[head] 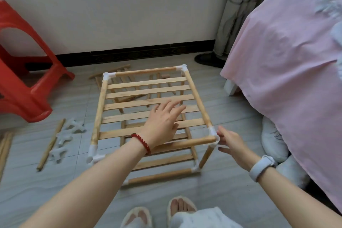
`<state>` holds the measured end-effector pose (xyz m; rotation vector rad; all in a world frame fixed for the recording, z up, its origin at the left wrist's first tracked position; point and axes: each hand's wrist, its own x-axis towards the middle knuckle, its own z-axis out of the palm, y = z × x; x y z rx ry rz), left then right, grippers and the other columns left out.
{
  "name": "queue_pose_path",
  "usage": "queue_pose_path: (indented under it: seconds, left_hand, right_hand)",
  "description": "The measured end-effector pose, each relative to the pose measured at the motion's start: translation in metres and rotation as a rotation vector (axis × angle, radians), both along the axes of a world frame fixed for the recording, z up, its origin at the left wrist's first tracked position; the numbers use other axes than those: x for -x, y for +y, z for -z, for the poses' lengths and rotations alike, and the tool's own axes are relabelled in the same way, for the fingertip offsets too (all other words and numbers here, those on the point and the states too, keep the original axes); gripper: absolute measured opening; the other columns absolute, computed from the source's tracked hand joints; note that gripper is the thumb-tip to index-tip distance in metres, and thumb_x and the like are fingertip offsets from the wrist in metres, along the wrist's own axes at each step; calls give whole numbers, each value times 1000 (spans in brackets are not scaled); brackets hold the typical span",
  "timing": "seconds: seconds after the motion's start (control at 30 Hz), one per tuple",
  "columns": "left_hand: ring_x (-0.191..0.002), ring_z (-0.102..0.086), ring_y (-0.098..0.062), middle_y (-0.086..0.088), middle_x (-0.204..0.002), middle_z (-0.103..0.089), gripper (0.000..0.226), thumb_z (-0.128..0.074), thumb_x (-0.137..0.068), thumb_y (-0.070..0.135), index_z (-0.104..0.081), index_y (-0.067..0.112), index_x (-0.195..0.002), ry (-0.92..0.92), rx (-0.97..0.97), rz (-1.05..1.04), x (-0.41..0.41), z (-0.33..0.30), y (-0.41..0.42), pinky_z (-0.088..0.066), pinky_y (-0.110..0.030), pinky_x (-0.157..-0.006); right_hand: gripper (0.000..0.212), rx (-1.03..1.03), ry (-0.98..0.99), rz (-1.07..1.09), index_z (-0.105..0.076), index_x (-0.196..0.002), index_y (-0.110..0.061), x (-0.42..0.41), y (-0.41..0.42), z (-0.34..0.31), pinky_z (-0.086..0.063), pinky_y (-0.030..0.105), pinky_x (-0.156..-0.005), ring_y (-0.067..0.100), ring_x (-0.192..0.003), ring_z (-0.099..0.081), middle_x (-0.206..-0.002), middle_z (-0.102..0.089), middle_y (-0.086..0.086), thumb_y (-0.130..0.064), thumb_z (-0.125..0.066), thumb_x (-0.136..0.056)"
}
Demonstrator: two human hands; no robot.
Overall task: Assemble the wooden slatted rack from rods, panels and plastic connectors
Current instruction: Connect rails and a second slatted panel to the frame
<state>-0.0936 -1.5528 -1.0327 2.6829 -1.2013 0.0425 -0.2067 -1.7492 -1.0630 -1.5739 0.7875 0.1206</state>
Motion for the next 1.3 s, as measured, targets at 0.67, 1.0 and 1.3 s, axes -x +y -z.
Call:
queue_pose_path:
  seconds: [0.67, 1.0, 1.3]
  left_hand:
    - [-142, 9, -40, -5, -156, 14, 45, -45, -91, 8, -28, 27, -128, -4, -279, 143, -23, 38, -98, -4, -71, -104]
    - [-142, 8, -39, -1, -156, 7, 44, -48, -90, 7, -31, 30, -125, 62, -243, 135, -24, 37, -96, 0, -70, -104]
    - [-133, -32, -26, -8, -147, -26, 48, -57, -86, 16, -44, 21, -132, 240, 12, 159, -9, 12, -78, -29, -48, -110]
  right_hand:
    - [26, 253, -30, -326, -37, -69, -19, -27, 10, -7, -28, 27, -53, 11, -60, -34, -66, -36, -3, -16, -37, -94]
    - [32, 179, -191, -324, -45, -82, -13, -7, 8, 10, -36, 16, -58, 6, -63, -40, -71, -40, -2, -42, -42, -96]
    - [34, -4, -200, -473, -50, -119, -28, 30, -28, 46, -40, 18, -99, 4, -122, -49, -126, -57, -8, -5, -49, -94]
